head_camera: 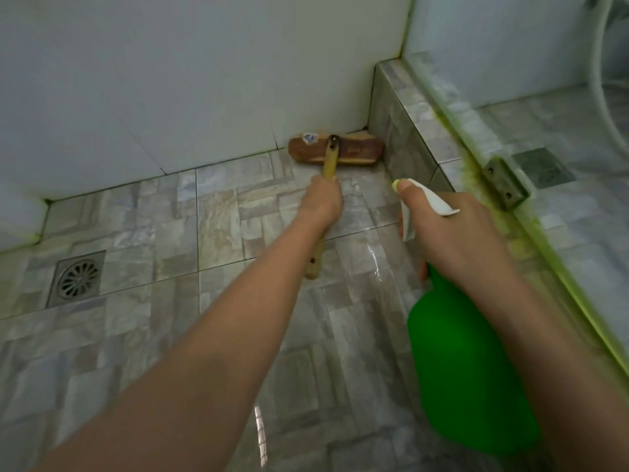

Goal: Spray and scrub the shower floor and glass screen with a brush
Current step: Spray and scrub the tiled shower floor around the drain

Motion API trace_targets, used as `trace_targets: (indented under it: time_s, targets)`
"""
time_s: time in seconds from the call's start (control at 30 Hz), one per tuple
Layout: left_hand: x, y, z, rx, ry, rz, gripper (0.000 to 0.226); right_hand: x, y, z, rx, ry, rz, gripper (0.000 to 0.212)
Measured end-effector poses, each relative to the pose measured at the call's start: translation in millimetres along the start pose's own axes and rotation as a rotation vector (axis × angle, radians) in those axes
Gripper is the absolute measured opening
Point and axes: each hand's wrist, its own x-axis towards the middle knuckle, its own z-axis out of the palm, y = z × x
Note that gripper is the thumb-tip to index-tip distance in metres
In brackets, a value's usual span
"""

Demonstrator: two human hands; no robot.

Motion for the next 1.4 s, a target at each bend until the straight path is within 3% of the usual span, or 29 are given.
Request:
trace_targets:
  time_s: [0.13, 0.33, 0.43, 0.5, 0.67, 0.9, 1.03, 1.1, 1.17, 1.27, 1.4]
  targets:
    - [-23.7, -6.8, 28.6, -0.044, -0.028, -0.054, 0.043, 2.6, 3.6, 3.8, -0.001, -0.004, 0.008, 0.069]
    - [26.0, 53.1, 1.4, 0.152, -0.064, -0.005, 0.041, 6.9, 8.6, -0.3, 0.004, -0.038, 0.016, 0.068]
    - [28.3, 44.3, -3.5, 0.157, -0.052, 0.091, 0.036, 4.3, 6.6, 0.2, 0.008, -0.039, 0.007, 0.068]
    - [31.3, 20.1, -10.8, 0.136, 0.03, 0.096, 0.032, 3.0, 7.2, 1.2, 0.001, -0.041, 0.002, 0.068]
    - [38.7, -45.6, -39.5, -0.098, 0.347, -0.144, 0.038, 3.1, 9.2, -6.8, 0.03, -0.078, 0.024, 0.062]
    - [18.0, 30.3, 7.9, 0.059, -0.043, 0.095, 0.035, 15.4, -3.6, 4.8, 0.08, -0.055, -0.036, 0.065]
    - [28.5, -26.0, -27.8, 0.109, 0.118, 0.071, 0.041, 18.0, -12.9, 11.1, 0.106, -0.065, -0.056, 0.065]
    - [38.7, -52.2, -45.9, 0.007, 0.288, -0.069, 0.042, 18.5, -15.0, 12.4, 0.112, -0.08, -0.049, 0.064]
    - [44.1, -55.9, -47.2, -0.084, 0.356, -0.151, 0.042, 20.8, -16.6, 15.0, 0.107, -0.093, -0.062, 0.066]
    - [39.4, -30.5, -25.4, -0.028, 0.19, -0.042, 0.039, 19.5, -19.2, 22.8, 0.074, -0.104, -0.08, 0.068]
    - [32.4, -23.0, -19.6, 0.234, 0.032, 0.171, 0.043, 19.1, -21.9, 37.2, 0.072, -0.102, -0.087, 0.061]
